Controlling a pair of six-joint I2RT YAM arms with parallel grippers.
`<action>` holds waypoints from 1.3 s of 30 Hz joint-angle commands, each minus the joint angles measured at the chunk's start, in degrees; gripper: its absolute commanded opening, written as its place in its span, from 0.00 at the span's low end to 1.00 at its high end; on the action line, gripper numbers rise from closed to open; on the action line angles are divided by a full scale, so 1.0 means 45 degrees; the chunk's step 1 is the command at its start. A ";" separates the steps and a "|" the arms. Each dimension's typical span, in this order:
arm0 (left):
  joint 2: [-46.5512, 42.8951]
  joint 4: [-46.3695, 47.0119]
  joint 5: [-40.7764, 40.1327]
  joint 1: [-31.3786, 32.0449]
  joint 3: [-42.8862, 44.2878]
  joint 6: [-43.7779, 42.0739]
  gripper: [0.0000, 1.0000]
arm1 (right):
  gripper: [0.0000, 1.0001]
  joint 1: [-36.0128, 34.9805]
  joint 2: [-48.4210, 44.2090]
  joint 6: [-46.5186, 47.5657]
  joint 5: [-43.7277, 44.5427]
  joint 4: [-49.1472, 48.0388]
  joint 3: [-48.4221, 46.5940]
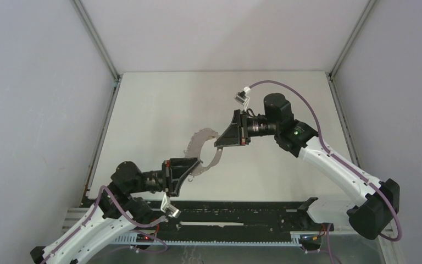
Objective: Put the keys on the keyring
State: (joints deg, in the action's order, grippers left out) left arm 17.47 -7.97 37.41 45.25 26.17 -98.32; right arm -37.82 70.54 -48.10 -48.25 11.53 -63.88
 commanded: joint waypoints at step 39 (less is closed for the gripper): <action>0.0999 -0.4653 0.1238 0.0051 0.3050 0.0723 0.00 | 1.00 -0.7991 -0.2204 1.7200 1.1703 0.4606 -0.1646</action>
State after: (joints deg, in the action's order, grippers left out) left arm 20.40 -25.21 41.50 45.25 34.61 -102.28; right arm -70.06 61.43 21.91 -5.89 38.79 -72.49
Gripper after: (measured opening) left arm 0.300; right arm 0.998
